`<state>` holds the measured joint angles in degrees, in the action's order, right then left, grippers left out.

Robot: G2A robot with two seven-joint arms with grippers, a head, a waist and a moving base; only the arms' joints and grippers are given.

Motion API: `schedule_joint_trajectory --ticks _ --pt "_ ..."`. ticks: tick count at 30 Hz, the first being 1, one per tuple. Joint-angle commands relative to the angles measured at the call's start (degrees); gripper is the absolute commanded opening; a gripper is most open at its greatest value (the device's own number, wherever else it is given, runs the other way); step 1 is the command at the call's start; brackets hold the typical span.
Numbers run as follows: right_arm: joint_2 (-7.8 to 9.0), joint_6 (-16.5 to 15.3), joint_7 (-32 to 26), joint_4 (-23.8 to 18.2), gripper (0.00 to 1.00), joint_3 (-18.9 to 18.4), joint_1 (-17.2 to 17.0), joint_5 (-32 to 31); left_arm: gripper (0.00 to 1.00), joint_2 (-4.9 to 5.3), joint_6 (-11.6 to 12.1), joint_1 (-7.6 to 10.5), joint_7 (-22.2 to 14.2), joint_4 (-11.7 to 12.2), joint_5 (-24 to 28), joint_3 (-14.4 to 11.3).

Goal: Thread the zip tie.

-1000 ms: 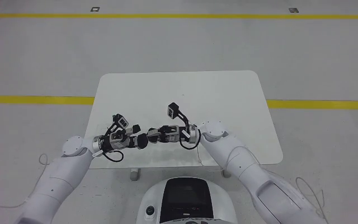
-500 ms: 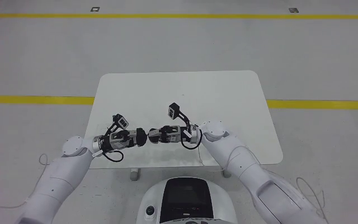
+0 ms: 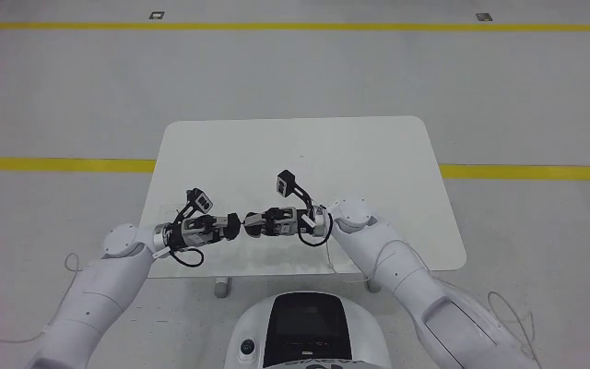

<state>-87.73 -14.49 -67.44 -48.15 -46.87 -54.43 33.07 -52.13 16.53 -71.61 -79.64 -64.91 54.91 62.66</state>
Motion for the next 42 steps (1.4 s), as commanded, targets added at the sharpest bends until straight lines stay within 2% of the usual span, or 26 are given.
schedule_joint_trajectory --ticks 1,3,10,12,13,18,22,28,30,42 --pt "-0.01 -0.08 0.05 0.06 0.00 -0.04 0.01 0.00 0.03 -0.03 -0.05 0.04 0.00 0.05 -0.14 0.00" --pt "-0.02 -0.13 0.07 0.08 0.00 -0.05 0.01 0.02 0.00 -0.07 -0.11 0.07 0.00 0.11 -0.21 0.01" --pt "-0.04 -0.07 -0.03 0.21 0.00 -0.09 0.04 -0.02 0.00 -0.19 -0.18 0.13 0.00 0.22 -0.38 0.05" --pt "-0.05 -0.06 0.01 0.21 0.26 -0.11 0.04 0.00 0.00 -0.23 -0.18 0.15 0.00 0.24 -0.43 0.06" --pt "-0.06 -0.07 0.01 0.20 0.31 -0.13 0.03 0.02 0.00 -0.24 -0.19 0.16 0.00 0.25 -0.45 0.06" --pt "-0.08 -0.09 -0.03 0.22 0.31 -0.17 0.02 0.08 0.00 -0.30 -0.29 0.19 0.00 0.34 -0.58 0.10" --pt "-0.11 -0.05 -0.08 0.25 0.27 -0.15 0.07 0.05 0.00 -0.33 -0.33 0.22 0.00 0.38 -0.69 0.14" --pt "-0.16 -0.07 -0.18 0.19 0.11 -0.07 0.11 -0.05 0.00 -0.38 -0.42 0.22 0.00 0.45 -0.88 0.12" --pt "-0.17 -0.04 -0.25 0.21 0.09 -0.05 0.13 -0.08 0.00 -0.39 -0.44 0.24 0.00 0.48 -0.96 0.12" --pt "-0.27 0.11 -0.38 0.25 0.07 0.06 0.19 -0.10 0.00 -0.55 -0.49 0.25 0.00 0.41 -1.40 -0.05"
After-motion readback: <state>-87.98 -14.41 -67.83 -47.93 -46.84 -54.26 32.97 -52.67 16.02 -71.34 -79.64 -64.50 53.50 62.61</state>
